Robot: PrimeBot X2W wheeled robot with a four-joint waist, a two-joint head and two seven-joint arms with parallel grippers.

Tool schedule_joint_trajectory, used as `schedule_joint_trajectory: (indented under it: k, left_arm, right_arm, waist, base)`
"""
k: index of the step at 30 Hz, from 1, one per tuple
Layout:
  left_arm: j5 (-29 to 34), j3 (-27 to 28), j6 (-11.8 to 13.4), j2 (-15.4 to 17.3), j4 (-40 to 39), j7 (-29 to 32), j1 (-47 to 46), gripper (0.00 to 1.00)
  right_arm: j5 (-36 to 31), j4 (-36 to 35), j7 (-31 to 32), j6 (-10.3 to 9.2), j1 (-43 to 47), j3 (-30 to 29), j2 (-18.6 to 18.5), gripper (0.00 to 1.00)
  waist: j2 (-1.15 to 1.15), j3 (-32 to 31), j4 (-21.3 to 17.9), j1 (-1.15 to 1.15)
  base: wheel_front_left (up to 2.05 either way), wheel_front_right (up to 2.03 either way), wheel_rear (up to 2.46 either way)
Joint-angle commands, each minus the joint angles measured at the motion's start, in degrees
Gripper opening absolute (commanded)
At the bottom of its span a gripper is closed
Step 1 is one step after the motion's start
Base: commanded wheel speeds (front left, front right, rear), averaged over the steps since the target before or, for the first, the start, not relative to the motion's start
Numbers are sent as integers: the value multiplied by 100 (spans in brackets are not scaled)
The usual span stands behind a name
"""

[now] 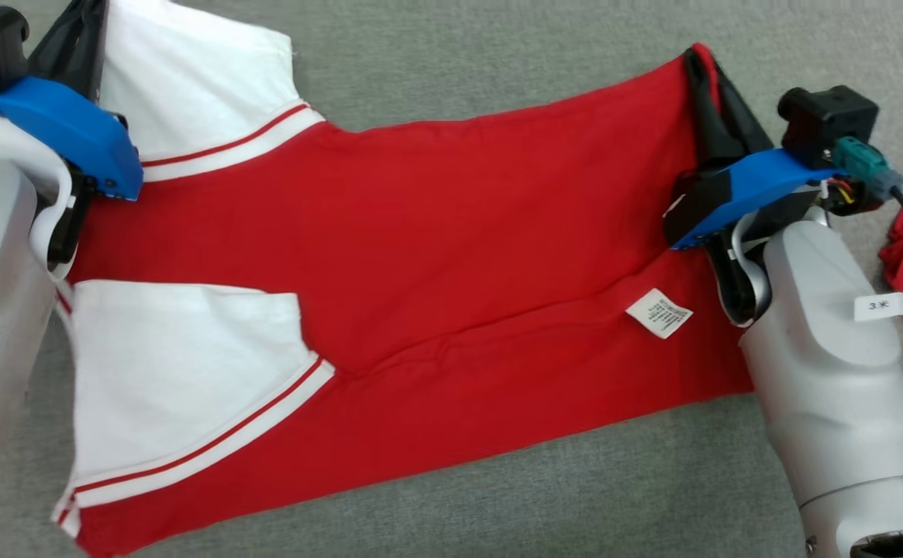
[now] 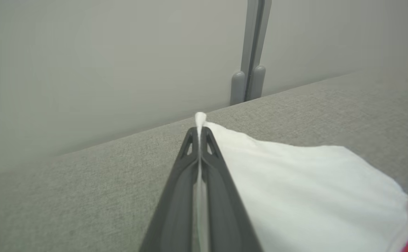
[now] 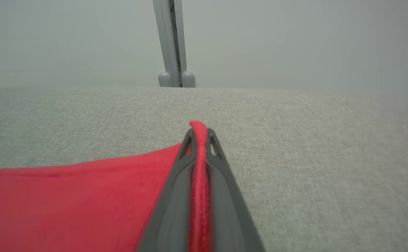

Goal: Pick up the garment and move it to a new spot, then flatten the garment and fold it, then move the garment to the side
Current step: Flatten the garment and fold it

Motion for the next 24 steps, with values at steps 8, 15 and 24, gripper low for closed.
schedule_joint_trajectory:
  k: [8, 15, 24]
  left_arm:
    - [428, 945, 55, -241, -1201, -62, 659, 0]
    - [968, 1692, 47, -699, -1954, -63, 2062, 0]
    - [1474, 2036, 3, -1174, -2219, -64, 3490, 0]
  right_arm:
    - [-660, -216, -21, 0, 469, -827, -38, 0]
    - [-782, -356, -20, 0, 1166, -1107, -34, 0]
    - [-425, -483, -20, 0, 2178, -1211, -35, 0]
  waist:
    - [0, -509, 444, -1]
    - [0, -1165, 673, -1]
    - [0, -1864, 818, -1]
  base:
    - [0, 0, 0]
    - [0, 0, 0]
    - [0, 0, 0]
